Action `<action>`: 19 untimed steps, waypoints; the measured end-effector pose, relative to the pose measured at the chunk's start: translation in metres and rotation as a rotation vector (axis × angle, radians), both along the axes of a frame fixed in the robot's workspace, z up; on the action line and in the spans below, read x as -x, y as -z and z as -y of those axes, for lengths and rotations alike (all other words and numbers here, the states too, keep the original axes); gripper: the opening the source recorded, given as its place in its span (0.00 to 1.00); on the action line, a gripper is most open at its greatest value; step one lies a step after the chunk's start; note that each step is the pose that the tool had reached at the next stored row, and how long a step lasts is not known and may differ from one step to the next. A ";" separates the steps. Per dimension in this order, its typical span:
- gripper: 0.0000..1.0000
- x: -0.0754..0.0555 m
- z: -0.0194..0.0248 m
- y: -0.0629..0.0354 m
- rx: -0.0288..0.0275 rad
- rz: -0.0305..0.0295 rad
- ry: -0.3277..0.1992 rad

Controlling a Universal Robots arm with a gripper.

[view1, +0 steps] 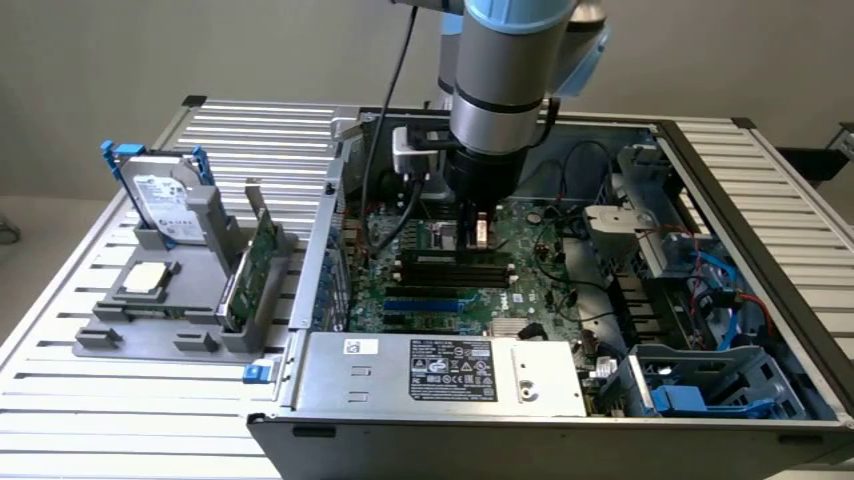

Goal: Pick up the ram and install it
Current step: 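Insert the ram into the slot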

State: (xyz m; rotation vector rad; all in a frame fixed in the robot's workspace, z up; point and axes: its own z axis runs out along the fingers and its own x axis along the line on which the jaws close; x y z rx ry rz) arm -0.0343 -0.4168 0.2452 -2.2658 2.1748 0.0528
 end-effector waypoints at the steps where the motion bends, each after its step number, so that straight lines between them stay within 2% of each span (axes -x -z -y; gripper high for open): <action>1: 0.14 0.000 0.0002 0.0018 0.0001 0.0007 0.000; 9: 0.14 -0.002 0.0004 0.0150 0.0000 0.0059 0.000; 19: 0.14 -0.002 0.0009 0.0155 -0.0002 0.0072 0.002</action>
